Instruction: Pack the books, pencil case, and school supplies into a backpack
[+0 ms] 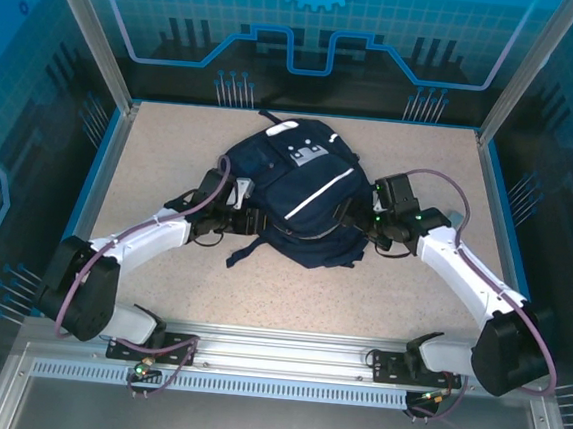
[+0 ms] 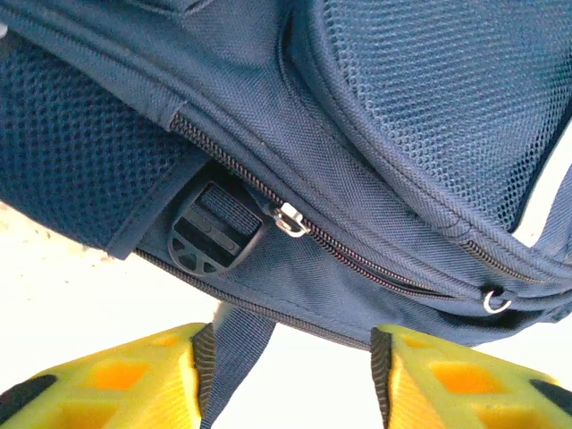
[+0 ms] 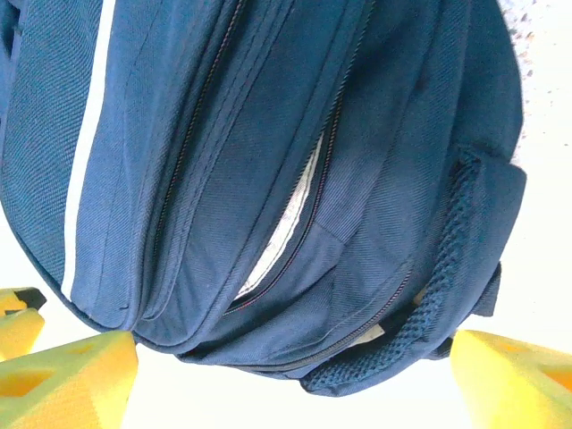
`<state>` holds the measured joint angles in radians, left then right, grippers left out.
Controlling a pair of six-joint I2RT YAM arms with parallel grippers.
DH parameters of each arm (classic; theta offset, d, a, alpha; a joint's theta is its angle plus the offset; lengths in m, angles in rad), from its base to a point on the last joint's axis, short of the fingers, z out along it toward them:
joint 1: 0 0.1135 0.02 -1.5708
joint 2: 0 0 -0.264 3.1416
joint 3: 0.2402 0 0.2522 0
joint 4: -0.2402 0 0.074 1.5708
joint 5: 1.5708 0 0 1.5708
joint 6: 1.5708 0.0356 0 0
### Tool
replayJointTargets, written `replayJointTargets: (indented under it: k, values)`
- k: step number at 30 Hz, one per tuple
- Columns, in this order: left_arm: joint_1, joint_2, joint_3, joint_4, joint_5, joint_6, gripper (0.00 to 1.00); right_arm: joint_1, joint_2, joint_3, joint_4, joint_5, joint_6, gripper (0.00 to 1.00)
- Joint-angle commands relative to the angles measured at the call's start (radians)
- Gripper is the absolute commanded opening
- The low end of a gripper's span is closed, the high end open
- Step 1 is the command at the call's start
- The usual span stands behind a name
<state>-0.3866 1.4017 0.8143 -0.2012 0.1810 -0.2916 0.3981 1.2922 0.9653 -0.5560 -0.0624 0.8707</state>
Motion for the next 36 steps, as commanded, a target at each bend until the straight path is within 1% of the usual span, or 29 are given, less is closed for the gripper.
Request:
replayJointTargets:
  k: [1, 4, 8, 15, 18, 20, 25, 29, 36]
  values:
    - [0.010, 0.023, 0.003, 0.062, 0.000, 0.087, 0.45, 0.021, 0.014, 0.037, 0.002, -0.020, 0.004, 0.91]
    - [0.011, 0.066, 0.025, 0.060, -0.003, 0.123, 0.40, 0.029, 0.019, 0.045, -0.005, -0.015, 0.004, 0.91]
    - [0.012, 0.125, 0.057, 0.051, -0.002, 0.165, 0.38, 0.031, 0.018, 0.057, -0.015, -0.010, 0.002, 0.91]
    - [0.020, 0.187, 0.082, 0.109, 0.023, 0.192, 0.45, 0.033, 0.018, 0.058, -0.022, -0.008, 0.001, 0.91]
    - [0.026, 0.211, 0.107, 0.115, 0.022, 0.196, 0.45, 0.034, 0.018, 0.060, -0.022, -0.009, 0.003, 0.91]
    - [0.031, 0.215, 0.113, 0.137, 0.042, 0.202, 0.44, 0.034, 0.018, 0.058, -0.025, -0.007, 0.003, 0.91]
    - [0.035, 0.205, 0.125, 0.169, 0.101, 0.217, 0.36, 0.036, 0.018, 0.058, -0.022, -0.010, 0.002, 0.91]
    - [0.042, 0.185, 0.106, 0.230, 0.159, 0.219, 0.29, 0.039, 0.021, 0.062, -0.018, -0.014, 0.000, 0.91]
    - [0.053, 0.167, 0.073, 0.313, 0.234, 0.215, 0.11, 0.045, 0.025, 0.065, -0.023, -0.013, -0.001, 0.91]
